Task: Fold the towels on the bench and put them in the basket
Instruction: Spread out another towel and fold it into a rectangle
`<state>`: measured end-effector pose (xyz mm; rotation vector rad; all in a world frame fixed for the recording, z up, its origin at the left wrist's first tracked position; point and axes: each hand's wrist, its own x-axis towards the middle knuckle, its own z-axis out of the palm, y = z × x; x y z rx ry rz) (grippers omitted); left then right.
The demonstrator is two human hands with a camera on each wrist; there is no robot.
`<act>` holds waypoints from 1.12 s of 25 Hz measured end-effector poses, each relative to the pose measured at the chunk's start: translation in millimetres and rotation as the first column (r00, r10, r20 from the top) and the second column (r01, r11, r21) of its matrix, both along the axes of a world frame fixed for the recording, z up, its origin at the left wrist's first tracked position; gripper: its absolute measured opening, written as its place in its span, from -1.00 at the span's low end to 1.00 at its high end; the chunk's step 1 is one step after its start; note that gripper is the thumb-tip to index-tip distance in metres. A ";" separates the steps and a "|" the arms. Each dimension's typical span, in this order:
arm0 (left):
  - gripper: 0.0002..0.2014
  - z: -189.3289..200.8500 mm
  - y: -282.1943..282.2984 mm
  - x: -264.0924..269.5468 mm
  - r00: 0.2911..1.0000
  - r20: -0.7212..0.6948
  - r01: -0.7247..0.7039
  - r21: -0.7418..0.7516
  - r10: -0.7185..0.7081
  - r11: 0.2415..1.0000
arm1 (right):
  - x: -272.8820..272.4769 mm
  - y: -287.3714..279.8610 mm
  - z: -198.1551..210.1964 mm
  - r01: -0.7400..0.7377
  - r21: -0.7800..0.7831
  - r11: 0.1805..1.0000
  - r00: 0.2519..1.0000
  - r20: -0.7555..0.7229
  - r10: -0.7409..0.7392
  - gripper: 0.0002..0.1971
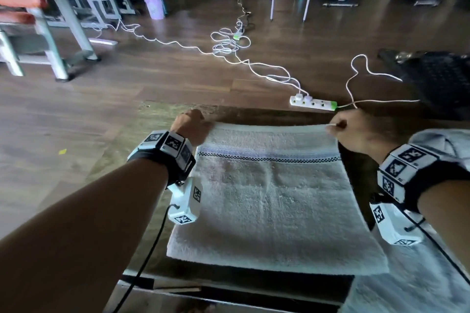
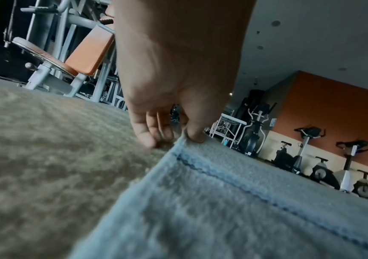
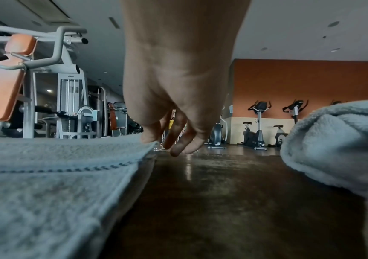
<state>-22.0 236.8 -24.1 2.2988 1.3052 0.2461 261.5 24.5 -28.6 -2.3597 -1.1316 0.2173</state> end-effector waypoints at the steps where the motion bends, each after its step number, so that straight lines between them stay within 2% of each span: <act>1: -0.71 -5.4 0.3 -0.2 1.000 -0.025 0.009 0.031 -0.009 0.999 | 0.5 1.0 -5.1 -0.042 -0.004 0.999 0.999 -0.007 0.042 -0.86; 5: -0.68 -15.2 2.2 -5.8 0.995 -0.066 0.081 0.135 -0.073 0.988 | -2.9 -0.8 -10.9 -0.108 -0.101 0.989 0.994 -0.013 0.107 -0.84; 7: -0.65 -14.3 -0.2 -7.6 0.983 -0.157 0.121 0.128 -0.101 0.984 | -11.4 -5.1 -8.0 -0.130 -0.100 0.986 0.991 -0.033 0.127 -0.82; 10: -0.66 -7.2 -6.4 -8.8 0.960 -0.268 0.100 0.075 -0.077 0.992 | -34.3 -16.5 0.8 -0.147 0.006 0.989 0.985 -0.094 0.147 -0.87; 12: -0.60 4.4 -15.3 -10.4 0.960 -0.279 0.057 0.068 -0.035 0.996 | -53.7 -29.1 13.8 -0.157 0.144 0.977 0.977 -0.124 0.175 -0.84; 14: -0.59 23.3 -39.8 -8.5 0.988 -0.143 0.061 0.063 -0.052 0.996 | -74.6 -46.1 30.8 -0.186 0.247 0.951 0.967 -0.123 0.221 -0.76; 16: -0.72 44.4 -76.6 -0.4 0.974 0.098 0.196 0.094 -0.205 0.976 | -96.5 -65.4 45.0 -0.215 0.297 0.930 0.963 -0.095 0.253 -0.76; 18: -0.80 61.3 -120.1 4.0 0.855 0.325 0.391 0.108 -0.404 0.914 | -119.7 -85.0 55.0 -0.235 0.331 0.914 0.959 -0.073 0.273 -0.80; 21: -0.77 63.2 -174.9 5.3 0.704 0.377 0.576 0.193 -0.602 0.794 | -149.6 -113.9 54.9 -0.220 0.394 0.893 0.952 -0.114 0.285 -0.88; 23: -0.80 51.2 -199.6 3.7 0.656 0.407 0.579 0.270 -0.636 0.769 | -158.2 -127.9 46.3 -0.186 0.443 0.877 0.942 -0.173 0.286 -0.86; 25: -0.80 40.8 -213.1 0.3 0.674 0.421 0.493 0.355 -0.607 0.794 | -161.5 -135.3 41.9 -0.153 0.457 0.876 0.940 -0.208 0.272 -0.78; 28: -0.86 37.5 -221.6 -5.8 0.689 0.511 0.411 0.309 -0.514 0.858 | -164.7 -140.8 42.6 -0.070 0.470 0.880 0.909 -0.334 0.251 -0.68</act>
